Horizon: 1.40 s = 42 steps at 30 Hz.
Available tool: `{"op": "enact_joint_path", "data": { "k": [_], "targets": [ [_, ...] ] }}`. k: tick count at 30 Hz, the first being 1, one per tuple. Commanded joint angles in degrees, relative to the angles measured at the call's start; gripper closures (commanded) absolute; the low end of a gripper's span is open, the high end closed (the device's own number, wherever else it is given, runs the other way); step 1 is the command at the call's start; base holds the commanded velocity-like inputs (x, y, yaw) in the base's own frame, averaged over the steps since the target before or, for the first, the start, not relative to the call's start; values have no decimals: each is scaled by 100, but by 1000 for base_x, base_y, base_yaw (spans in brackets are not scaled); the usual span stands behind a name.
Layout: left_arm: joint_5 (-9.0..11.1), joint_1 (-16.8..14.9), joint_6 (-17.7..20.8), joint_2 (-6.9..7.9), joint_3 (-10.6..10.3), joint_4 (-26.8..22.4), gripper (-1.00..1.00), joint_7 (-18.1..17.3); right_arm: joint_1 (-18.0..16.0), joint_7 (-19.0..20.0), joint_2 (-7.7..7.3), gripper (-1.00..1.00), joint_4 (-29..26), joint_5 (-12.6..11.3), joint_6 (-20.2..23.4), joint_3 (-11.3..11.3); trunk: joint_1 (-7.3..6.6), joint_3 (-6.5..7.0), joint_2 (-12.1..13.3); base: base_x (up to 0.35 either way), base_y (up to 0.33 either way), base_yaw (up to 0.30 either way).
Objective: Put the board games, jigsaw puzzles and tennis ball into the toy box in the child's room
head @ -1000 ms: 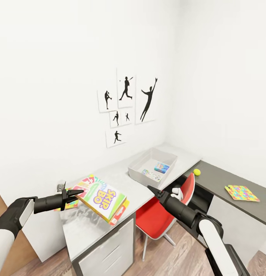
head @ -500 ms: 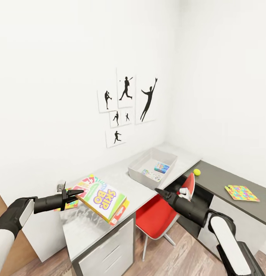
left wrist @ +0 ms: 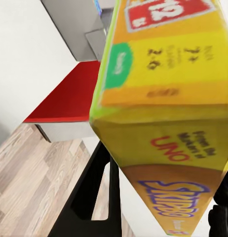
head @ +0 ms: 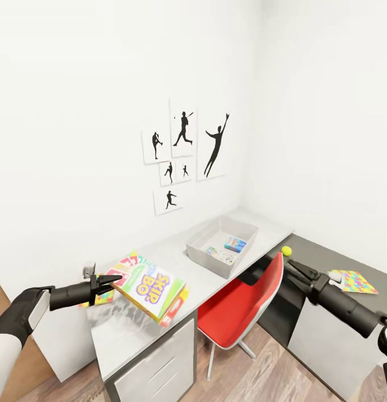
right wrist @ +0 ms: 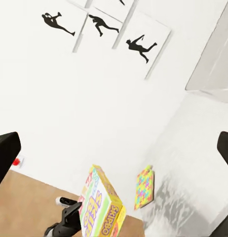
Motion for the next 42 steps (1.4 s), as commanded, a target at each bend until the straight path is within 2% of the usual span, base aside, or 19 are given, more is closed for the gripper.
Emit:
{"op": "enact_joint_path", "data": {
  "k": [1,5,9,12,20,42],
  "targets": [
    [-9,-3,19,-5,7,-1,100,-58,-4,118,0,-100,1,59,24,-20,3,-5,-6,68,0,0],
    [-3,-6,16,-36,8,-74,100,-563,-4,297,31,-100,1,48,24,-49,3,-5,-6,30,0,0],
    [-1,2,6,-56,15,-486,100,-1029,-4,330,53,-100,3,46,24,-53,3,-5,-6,6,0,0],
    [-7,11,-35,-65,10,-597,100,-1197,-4,343,62,-100,5,48,24,-60,3,-5,-6,2,0,-4],
    [-9,15,-70,-68,8,-655,100,-1280,-4,358,61,-100,12,54,24,-63,3,15,-6,0,-45,-171],
    [-9,15,-69,-117,7,-667,100,-1277,-4,354,91,-100,21,89,24,-54,3,135,-6,0,-174,-249]
  ]
}}
